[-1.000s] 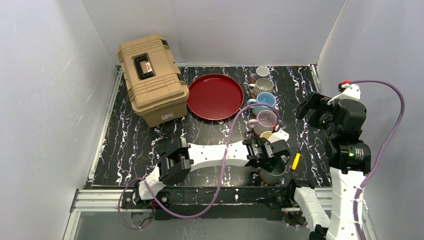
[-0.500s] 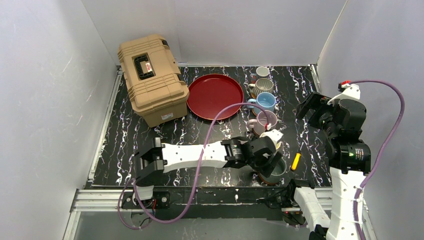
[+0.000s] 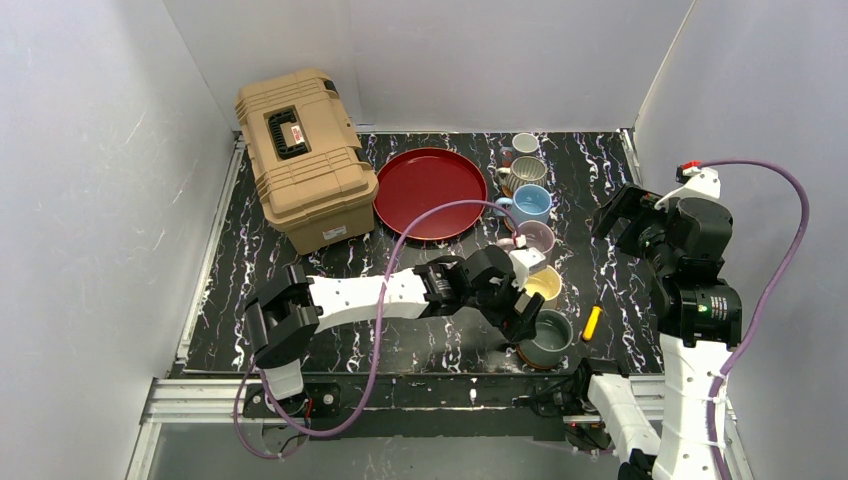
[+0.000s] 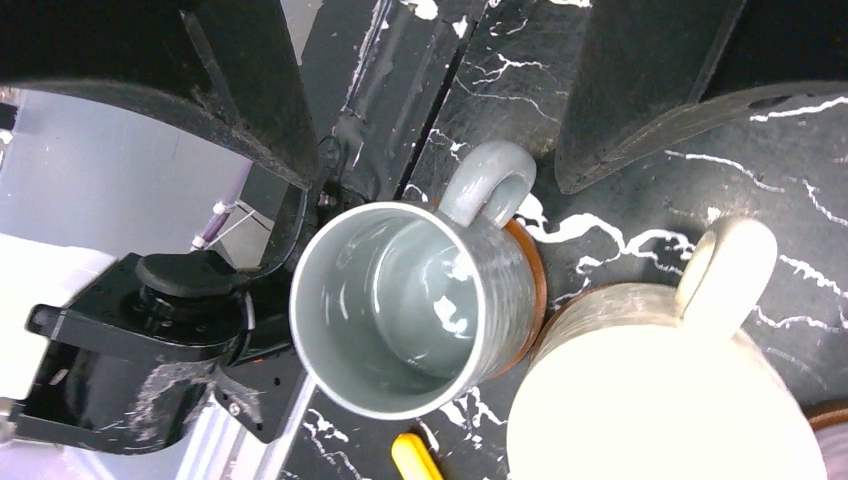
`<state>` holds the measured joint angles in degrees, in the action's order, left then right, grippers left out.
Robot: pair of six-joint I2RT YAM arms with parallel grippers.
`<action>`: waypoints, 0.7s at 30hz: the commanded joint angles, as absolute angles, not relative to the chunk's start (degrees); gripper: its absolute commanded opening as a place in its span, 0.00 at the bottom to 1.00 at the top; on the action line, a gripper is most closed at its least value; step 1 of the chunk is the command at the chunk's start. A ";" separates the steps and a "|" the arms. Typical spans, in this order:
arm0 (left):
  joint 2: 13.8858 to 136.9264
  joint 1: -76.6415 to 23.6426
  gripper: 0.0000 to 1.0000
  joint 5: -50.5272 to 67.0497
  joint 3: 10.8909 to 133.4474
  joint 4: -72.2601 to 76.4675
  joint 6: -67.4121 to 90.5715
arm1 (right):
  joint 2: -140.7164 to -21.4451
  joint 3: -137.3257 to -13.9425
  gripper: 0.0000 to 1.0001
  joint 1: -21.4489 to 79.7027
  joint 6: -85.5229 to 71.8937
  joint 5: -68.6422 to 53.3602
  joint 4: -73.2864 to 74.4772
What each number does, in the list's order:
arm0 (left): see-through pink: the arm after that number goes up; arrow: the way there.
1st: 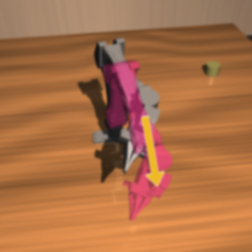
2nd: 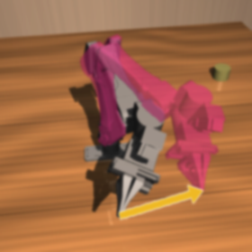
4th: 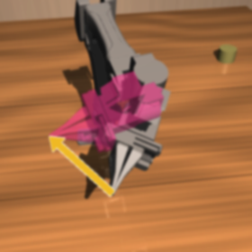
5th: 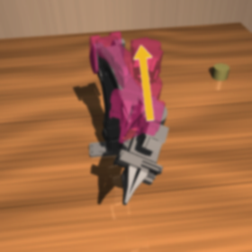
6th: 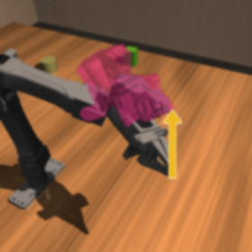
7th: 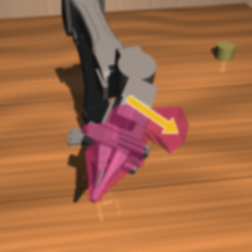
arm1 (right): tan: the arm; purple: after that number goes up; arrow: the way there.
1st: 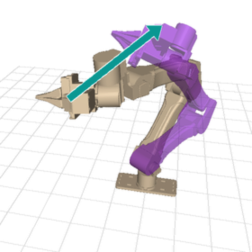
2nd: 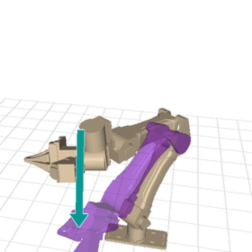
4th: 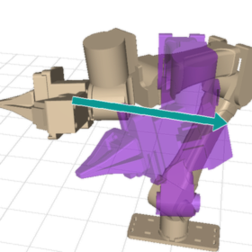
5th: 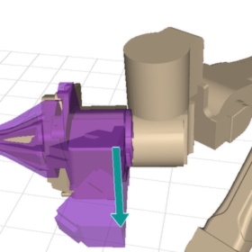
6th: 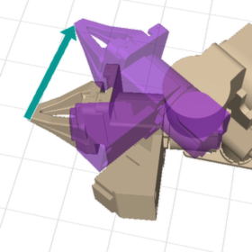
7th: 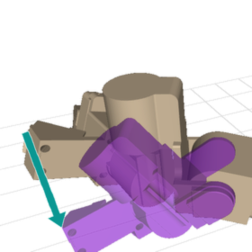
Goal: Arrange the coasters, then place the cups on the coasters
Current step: Reset both arms
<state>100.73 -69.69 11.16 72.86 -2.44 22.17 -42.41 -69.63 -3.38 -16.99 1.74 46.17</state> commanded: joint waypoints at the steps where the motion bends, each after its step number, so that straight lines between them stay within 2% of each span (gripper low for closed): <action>1: 101.58 -69.87 0.86 17.32 74.71 0.71 18.36 | -42.75 -71.81 1.00 -3.60 -16.70 1.82 44.83; 21: 103.67 -72.96 0.83 14.77 73.78 -2.24 18.40 | -42.63 -70.76 1.00 -3.60 -16.79 1.49 44.21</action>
<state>103.98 -72.23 15.07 73.36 -0.97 18.26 -42.85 -69.65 -3.38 -16.97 1.54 46.15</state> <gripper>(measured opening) 0.828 0.997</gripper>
